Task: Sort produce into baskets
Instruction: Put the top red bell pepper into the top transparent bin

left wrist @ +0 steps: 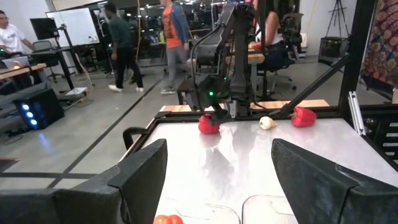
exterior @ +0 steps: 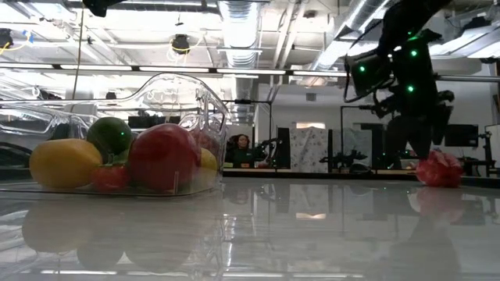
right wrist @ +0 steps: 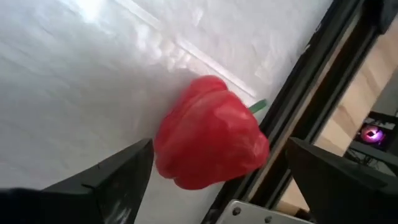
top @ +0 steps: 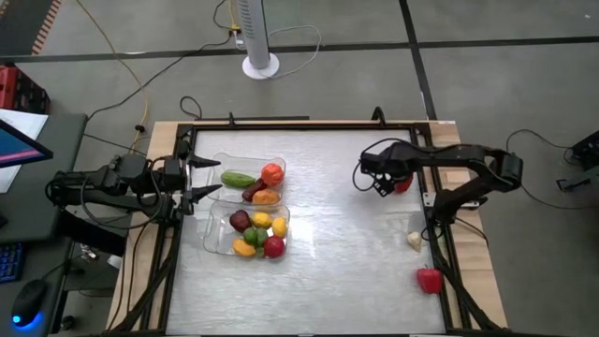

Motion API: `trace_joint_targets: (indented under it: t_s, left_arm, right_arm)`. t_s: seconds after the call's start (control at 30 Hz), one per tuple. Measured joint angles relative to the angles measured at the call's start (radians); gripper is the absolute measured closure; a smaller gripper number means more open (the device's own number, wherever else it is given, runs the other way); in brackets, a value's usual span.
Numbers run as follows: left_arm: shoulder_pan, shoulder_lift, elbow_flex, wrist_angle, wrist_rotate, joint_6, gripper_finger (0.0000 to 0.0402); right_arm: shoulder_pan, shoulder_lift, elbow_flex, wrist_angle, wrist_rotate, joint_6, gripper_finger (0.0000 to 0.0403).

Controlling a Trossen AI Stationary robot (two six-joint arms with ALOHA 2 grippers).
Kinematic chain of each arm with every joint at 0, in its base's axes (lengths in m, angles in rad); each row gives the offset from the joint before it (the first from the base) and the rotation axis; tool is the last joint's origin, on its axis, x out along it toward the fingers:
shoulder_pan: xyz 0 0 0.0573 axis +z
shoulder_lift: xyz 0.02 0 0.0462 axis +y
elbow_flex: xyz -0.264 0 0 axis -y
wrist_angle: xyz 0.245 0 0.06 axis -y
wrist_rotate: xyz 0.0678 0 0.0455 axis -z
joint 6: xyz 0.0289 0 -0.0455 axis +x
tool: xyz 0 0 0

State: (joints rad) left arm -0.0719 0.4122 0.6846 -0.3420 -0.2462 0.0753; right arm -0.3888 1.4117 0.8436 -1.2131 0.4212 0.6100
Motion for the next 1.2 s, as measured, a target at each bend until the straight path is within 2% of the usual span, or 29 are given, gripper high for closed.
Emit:
trace_joint_targets:
  t_s: [0.1, 0.27, 0.5, 0.63, 0.87, 1.0, 1.07, 1.2]
  left_arm:
    - [0.000, 0.000, 0.000, 0.000, 0.000, 0.000, 0.0127]
    - [0.000, 0.000, 0.000, 0.000, 0.000, 0.000, 0.0127]
    - [0.000, 0.000, 0.000, 0.000, 0.000, 0.004, 0.0127]
    - [0.000, 0.000, 0.000, 0.001, 0.000, 0.006, 0.0127]
    - [0.000, 0.000, 0.000, 0.004, -0.002, 0.007, 0.0127]
    - [0.000, 0.000, 0.000, 0.015, -0.002, 0.007, 0.0127]
    - [0.000, 0.000, 0.000, 0.016, -0.002, 0.007, 0.0127]
    - [0.000, 0.000, 0.000, 0.018, -0.002, 0.001, 0.0127]
  right_arm:
    - [-0.032, -0.001, -0.050, 0.063, -0.004, -0.016, 0.0009]
    - [-0.091, 0.014, -0.124, 0.196, -0.108, -0.058, 0.0017]
    - [-0.102, 0.033, -0.136, 0.197, -0.092, -0.069, 0.0072]
    - [-0.085, 0.031, -0.122, 0.176, -0.098, -0.068, 0.0104]
    - [0.011, 0.030, 0.011, 0.171, -0.134, -0.034, 0.0108]
    - [0.102, 0.030, 0.110, 0.355, -0.226, -0.039, 0.0108]
    - [0.149, 0.030, 0.137, 0.524, -0.262, -0.063, 0.0107]
    - [0.233, 0.045, 0.167, 0.909, -0.266, -0.154, 0.0107]
